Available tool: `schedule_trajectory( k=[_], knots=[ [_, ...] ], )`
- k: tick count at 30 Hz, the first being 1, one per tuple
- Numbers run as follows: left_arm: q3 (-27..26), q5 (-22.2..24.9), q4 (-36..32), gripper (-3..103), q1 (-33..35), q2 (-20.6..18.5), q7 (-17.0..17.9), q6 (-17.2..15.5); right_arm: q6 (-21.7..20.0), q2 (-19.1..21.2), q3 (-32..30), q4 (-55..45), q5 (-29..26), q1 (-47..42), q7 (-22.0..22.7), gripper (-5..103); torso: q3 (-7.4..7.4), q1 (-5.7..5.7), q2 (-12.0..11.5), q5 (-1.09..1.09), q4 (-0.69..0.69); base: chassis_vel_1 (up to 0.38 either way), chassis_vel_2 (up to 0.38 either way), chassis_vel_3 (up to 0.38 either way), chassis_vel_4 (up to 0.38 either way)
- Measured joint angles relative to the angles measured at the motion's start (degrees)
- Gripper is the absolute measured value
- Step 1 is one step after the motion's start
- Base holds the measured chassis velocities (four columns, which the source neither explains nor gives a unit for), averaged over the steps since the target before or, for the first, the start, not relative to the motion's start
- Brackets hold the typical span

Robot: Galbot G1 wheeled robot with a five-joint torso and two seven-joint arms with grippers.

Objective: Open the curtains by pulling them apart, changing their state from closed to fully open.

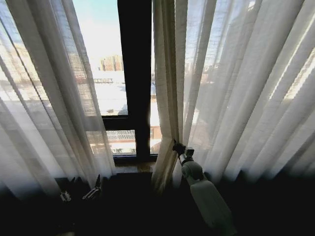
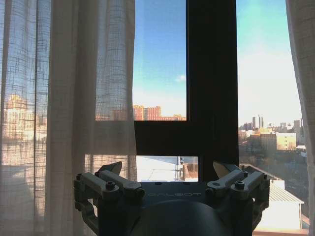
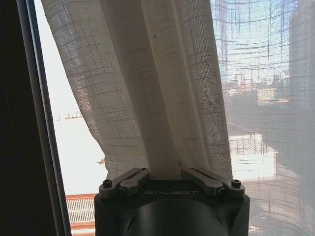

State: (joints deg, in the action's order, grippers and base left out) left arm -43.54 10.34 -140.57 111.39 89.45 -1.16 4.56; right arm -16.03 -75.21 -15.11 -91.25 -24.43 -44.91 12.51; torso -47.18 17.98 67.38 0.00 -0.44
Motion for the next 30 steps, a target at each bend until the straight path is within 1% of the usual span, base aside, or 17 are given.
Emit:
schedule_trajectory(
  k=[9, 12, 16, 22, 25, 29, 30],
  knots=[
    [-0.1, -0.3, 0.3, 100, 1.1, 0.5, -0.1, 1.4, 0.0, 0.5, -0.6, -0.4, -0.2, -0.4, 0.0, 0, 0.00, 0.01, 0.0, 0.01, 0.00, -0.345, -0.351, 0.344, 0.344],
    [-0.1, -0.3, 0.3, 100, 1.2, 0.6, -0.1, 1.5, 0.0, 0.6, -0.9, -0.4, -0.2, -0.4, 0.1, 0, -0.01, 0.01, 0.0, 0.04, -0.01, -0.347, -0.347, 0.346, 0.352],
    [-0.1, -0.3, 0.4, 100, 1.4, 0.7, -0.1, 1.6, -0.1, 0.6, -1.2, -0.3, -0.4, -0.3, 0.1, 0, 0.00, 0.00, 0.0, -0.01, 0.00, -0.377, -0.373, 0.382, 0.378],
    [-0.1, -0.4, 0.4, 100, 1.3, 0.8, -0.1, 1.6, -0.1, 0.7, -1.5, -0.2, -0.4, -0.3, 0.1, 0, -0.01, 0.01, 0.0, 0.03, 0.00, -0.342, -0.344, 0.345, 0.355],
    [-0.1, -0.4, 0.5, 100, 1.3, 0.8, -0.1, 1.6, -0.1, 0.7, -1.7, -0.2, -0.4, -0.6, 0.1, 0, 0.00, 0.01, 0.0, -0.02, 0.00, -0.365, -0.357, 0.388, 0.353],
    [0.0, -0.5, 0.5, 100, 1.2, 0.8, -0.2, 1.6, -0.1, 0.8, -1.9, -0.3, -0.4, -0.8, 0.1, 0, -0.01, 0.01, 0.0, 0.04, 0.00, -0.336, -0.357, 0.351, 0.361],
    [0.0, -0.5, 0.6, 100, 1.2, 0.8, -0.2, 1.6, -0.1, 0.9, -2.0, -0.3, -0.4, -0.8, 0.1, 0, 0.00, 0.00, 0.0, 0.02, 0.00, -0.351, -0.366, 0.380, 0.372]
  ],
)
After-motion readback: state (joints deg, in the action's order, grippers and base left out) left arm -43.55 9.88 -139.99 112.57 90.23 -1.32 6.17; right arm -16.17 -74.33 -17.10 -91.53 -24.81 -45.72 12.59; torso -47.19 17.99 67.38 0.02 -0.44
